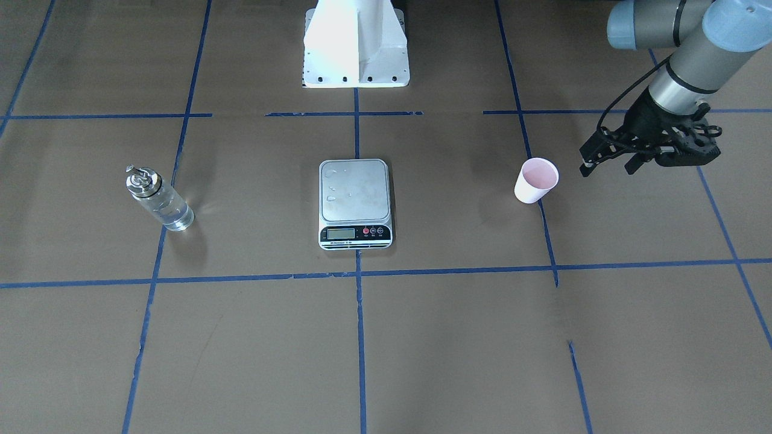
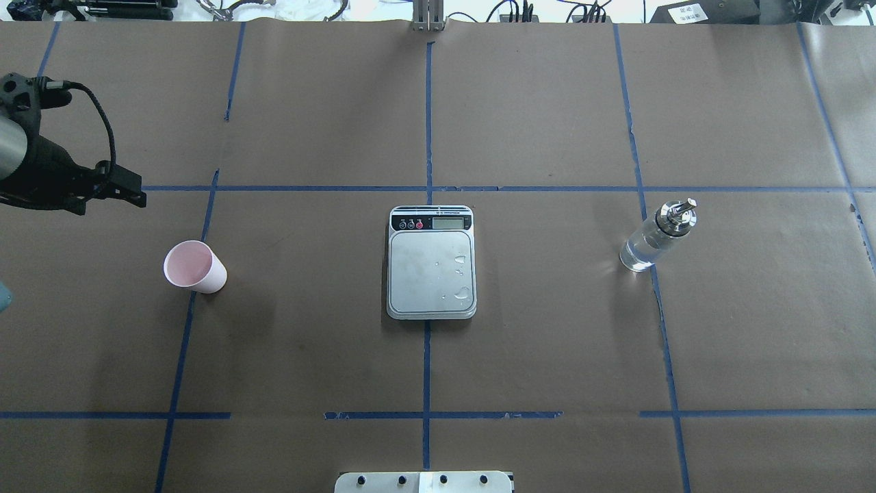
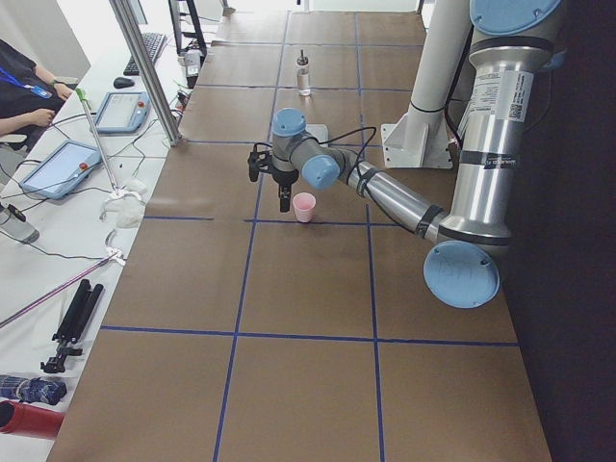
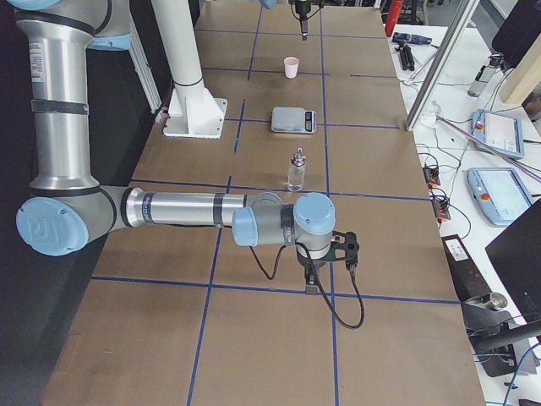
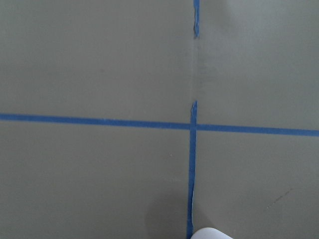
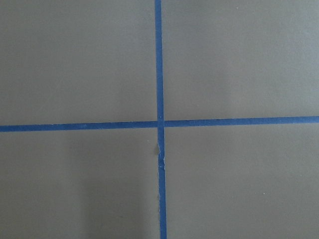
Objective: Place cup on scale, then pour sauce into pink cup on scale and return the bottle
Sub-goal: 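Move the left gripper down to the pink cup and grasp it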
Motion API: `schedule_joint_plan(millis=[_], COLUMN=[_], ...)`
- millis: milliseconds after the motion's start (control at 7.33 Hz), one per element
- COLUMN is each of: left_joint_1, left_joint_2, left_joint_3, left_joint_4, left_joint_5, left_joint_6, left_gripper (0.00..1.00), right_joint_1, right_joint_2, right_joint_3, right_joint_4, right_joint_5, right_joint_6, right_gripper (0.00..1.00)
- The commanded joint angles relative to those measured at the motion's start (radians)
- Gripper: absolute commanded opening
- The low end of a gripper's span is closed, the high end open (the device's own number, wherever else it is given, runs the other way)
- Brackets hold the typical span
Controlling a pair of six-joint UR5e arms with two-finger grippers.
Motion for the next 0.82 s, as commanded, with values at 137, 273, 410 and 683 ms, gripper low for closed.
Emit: schedule_joint_plan(millis=[137, 273, 410, 683], left_joint_1=[0.109, 0.155, 0.175, 0.202], left_joint_2=[0.012, 0.012, 0.011, 0.002], left_joint_3=[0.001, 0.014, 0.027, 0.049], left_joint_4=[-0.007, -0.007, -0.007, -0.007], left_joint_5=[0.079, 0.109, 0.109, 0.109], left_joint_6=[-0.123, -0.163, -0.166, -0.156], left_gripper=[1.00, 1.00, 1.00, 1.00], right_joint_1=[0.001, -0.001, -0.001, -0.001], right_joint_2=[-0.001, -0.001, 0.000, 0.000], right_joint_3=[0.003, 0.004, 0.004, 0.004], right_joint_4=[0.000, 0.000, 0.000, 0.000], right_joint_5=[0.005, 0.003, 0.002, 0.000], right_joint_6=[-0.002, -0.003, -0.003, -0.003], right_gripper=[1.00, 1.00, 1.00, 1.00])
